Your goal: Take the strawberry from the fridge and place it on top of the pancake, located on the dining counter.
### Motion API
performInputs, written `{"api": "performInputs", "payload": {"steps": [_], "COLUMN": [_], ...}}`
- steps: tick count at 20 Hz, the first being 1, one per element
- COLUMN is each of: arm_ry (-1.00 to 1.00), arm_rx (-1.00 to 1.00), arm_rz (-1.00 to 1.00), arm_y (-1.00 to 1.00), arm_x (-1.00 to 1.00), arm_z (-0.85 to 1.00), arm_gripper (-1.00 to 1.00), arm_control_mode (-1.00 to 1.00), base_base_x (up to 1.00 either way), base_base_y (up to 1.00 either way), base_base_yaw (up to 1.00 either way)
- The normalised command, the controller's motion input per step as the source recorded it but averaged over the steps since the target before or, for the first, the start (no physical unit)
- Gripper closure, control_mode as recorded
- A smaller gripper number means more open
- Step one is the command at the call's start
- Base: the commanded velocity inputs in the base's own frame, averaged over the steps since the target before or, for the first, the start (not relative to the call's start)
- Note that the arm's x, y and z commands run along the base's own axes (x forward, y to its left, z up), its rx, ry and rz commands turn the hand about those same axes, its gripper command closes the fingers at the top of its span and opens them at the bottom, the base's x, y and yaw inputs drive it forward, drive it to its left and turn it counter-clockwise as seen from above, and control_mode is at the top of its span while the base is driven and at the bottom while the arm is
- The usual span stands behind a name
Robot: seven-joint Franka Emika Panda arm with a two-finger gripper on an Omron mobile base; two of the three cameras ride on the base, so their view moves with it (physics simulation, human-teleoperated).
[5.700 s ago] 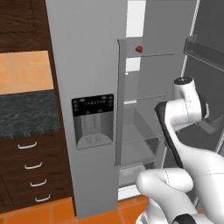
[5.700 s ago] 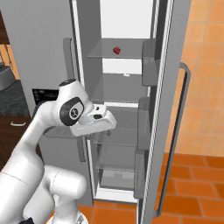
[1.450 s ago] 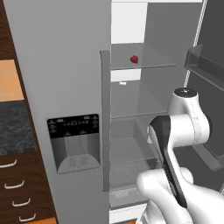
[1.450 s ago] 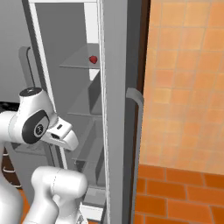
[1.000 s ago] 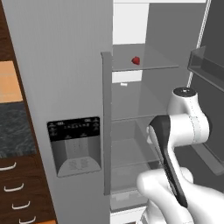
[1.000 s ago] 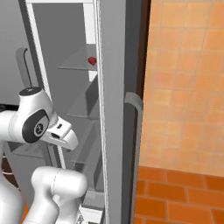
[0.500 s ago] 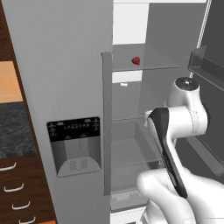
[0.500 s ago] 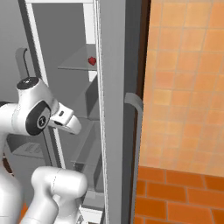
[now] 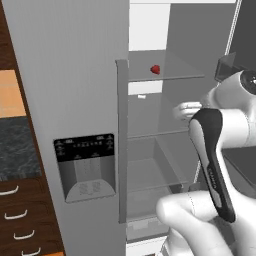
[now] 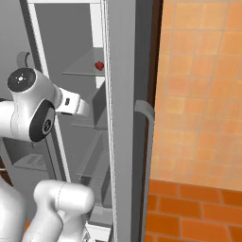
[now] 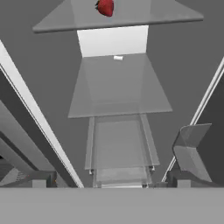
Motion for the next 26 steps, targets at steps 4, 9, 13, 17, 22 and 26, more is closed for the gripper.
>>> {"api": "performInputs", "payload": {"steps": [4, 9, 13, 17, 22, 26], "arm_ry": [0.0, -0.15, -0.03, 0.06, 0.0, 0.0], "arm_rx": [-0.21, -0.08, -0.05, 0.0, 0.0, 0.02], "arm_rz": [0.08, 0.01, 0.0, -0.01, 0.0, -0.03], "arm_y": [0.0, 0.0, -0.08, -0.16, 0.03, 0.19], "arm_x": [0.28, 0.47, 1.0, 1.0, 0.99, 0.91], "arm_z": [0.97, 0.56, 0.12, 0.01, -0.01, -0.11], "arm_gripper": [-1.0, -1.0, -1.0, -1.0, -1.0, -1.0], "arm_control_mode": [-1.0, -1.0, -1.0, -1.0, -1.0, -1.0], "base_base_x": [0.0, 0.0, 0.0, 0.0, 0.0, 0.0], "base_base_y": [0.0, 0.0, 0.0, 0.0, 0.0, 0.0], "base_base_yaw": [0.0, 0.0, 0.0, 0.0, 0.0, 0.0]}}
